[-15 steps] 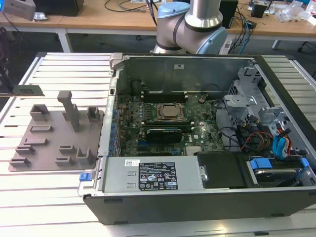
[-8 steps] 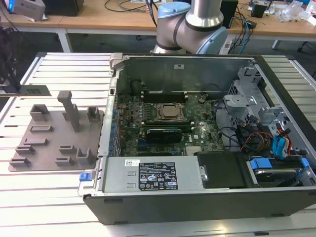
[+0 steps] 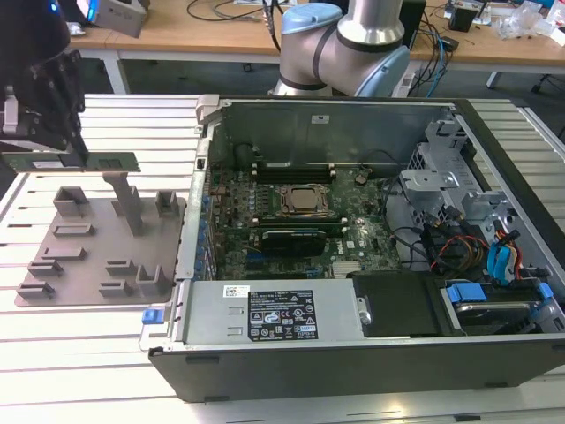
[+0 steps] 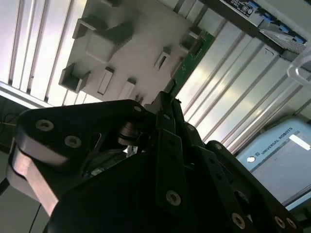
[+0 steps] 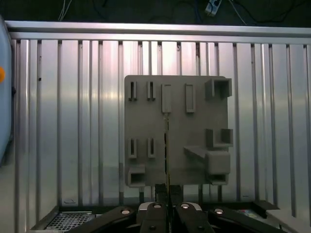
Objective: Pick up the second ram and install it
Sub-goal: 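Pick up the second ram and move it above second insertion slot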
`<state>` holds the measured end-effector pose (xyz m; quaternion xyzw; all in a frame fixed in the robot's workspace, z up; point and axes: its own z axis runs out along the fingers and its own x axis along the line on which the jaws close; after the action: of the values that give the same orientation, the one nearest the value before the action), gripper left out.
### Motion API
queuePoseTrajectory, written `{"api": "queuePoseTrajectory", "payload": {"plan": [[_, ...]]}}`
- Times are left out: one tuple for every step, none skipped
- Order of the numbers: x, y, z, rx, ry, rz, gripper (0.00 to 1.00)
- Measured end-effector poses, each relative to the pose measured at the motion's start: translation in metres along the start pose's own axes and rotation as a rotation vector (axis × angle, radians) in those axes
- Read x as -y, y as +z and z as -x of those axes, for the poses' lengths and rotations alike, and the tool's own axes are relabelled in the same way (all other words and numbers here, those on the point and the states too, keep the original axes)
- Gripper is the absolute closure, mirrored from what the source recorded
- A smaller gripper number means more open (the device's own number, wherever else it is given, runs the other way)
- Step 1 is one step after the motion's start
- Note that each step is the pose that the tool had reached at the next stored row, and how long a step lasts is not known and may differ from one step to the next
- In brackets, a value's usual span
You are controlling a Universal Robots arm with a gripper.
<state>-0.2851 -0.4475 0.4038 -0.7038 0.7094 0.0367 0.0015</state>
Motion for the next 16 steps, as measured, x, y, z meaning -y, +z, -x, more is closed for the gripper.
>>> {"api": "queuePoseTrajectory", "payload": {"plan": [[0.0088, -0.0004, 0.0001, 0.0001, 0.000, -0.0001, 0.87], [0.0153, -0.0007, 0.0001, 0.0001, 0.000, -0.0002, 0.87], [0.0186, -0.0009, 0.0002, 0.0000, 0.000, 0.0000, 0.87], [0.0208, -0.0010, 0.0002, 0.0001, 0.000, -0.0001, 0.87], [0.0263, -0.0013, 0.0002, 0.0001, 0.000, -0.0001, 0.87], [0.0316, -0.0015, 0.0003, 0.0001, 0.000, -0.0001, 0.87], [0.0373, -0.0018, 0.0004, 0.0001, 0.000, -0.0002, 0.87], [0.0412, -0.0020, 0.0004, 0.0001, 0.000, -0.0001, 0.87], [0.0439, -0.0021, 0.0004, 0.0000, 0.000, -0.0001, 0.87], [0.0495, -0.0024, 0.0004, 0.0000, 0.000, 0.0000, 0.87], [0.0539, -0.0026, 0.0005, 0.0001, 0.000, -0.0001, 0.87], [0.0569, -0.0028, 0.0005, 0.0001, 0.000, -0.0001, 0.87], [0.0588, -0.0029, 0.0006, 0.0000, 0.000, -0.0001, 0.87], [0.0633, -0.0031, 0.0006, 0.0001, 0.000, -0.0001, 0.87], [0.0672, -0.0033, 0.0006, 0.0001, 0.000, -0.0001, 0.87], [0.0702, -0.0035, 0.0006, 0.0000, 0.000, 0.0000, 0.87]]}}
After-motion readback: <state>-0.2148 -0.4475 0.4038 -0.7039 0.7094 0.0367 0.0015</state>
